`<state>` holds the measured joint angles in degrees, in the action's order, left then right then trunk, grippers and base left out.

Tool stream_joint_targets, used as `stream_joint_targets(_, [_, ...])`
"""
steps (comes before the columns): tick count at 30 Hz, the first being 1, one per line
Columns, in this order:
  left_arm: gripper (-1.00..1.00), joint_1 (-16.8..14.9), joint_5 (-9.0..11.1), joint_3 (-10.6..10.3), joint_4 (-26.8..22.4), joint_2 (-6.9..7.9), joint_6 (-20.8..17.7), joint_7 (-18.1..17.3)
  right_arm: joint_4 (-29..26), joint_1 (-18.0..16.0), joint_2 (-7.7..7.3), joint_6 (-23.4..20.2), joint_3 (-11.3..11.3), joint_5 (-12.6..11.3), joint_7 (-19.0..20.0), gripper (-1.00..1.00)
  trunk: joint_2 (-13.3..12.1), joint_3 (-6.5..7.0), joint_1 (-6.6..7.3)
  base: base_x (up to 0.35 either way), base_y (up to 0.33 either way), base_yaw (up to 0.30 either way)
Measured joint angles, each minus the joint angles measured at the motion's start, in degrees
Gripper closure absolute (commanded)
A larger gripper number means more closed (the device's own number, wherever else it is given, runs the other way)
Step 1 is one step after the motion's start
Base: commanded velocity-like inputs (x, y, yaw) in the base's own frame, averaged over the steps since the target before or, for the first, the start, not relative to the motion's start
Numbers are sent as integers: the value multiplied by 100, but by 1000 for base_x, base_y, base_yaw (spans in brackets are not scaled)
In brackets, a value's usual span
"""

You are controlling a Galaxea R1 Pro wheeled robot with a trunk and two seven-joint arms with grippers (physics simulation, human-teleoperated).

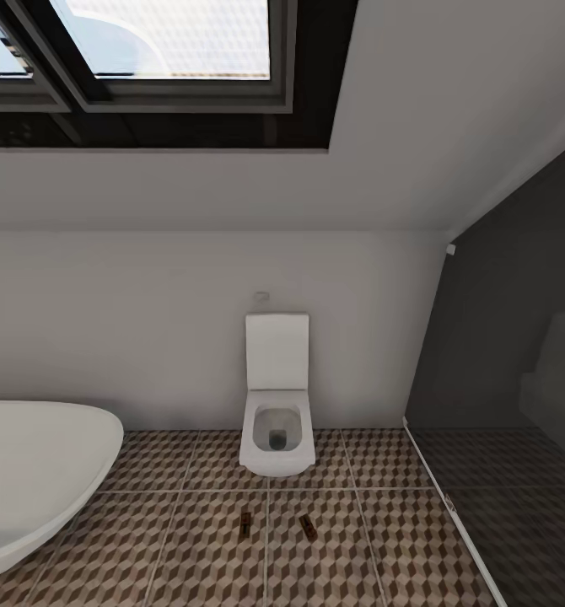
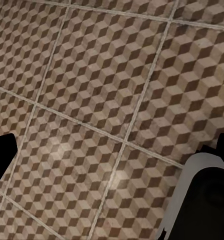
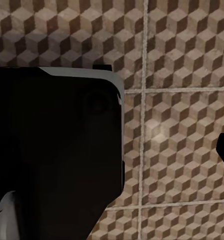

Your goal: Take the four mousetraps from the cabinet in the bathroom and place them on the bathroom floor. Make sure all four end up on the same floor surface, and ensure that at least two of them are either under or directly next to the same bathroom sink.

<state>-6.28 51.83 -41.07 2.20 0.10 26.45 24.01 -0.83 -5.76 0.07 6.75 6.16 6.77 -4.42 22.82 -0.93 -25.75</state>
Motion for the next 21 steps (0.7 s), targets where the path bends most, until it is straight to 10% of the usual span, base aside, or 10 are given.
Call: stream_joint_targets(21, [-100, 0, -1, -1, 0, 2, 1, 0, -34, 0, 9, 2, -8, 1, 6, -100, 0, 0, 0, 0, 0, 0])
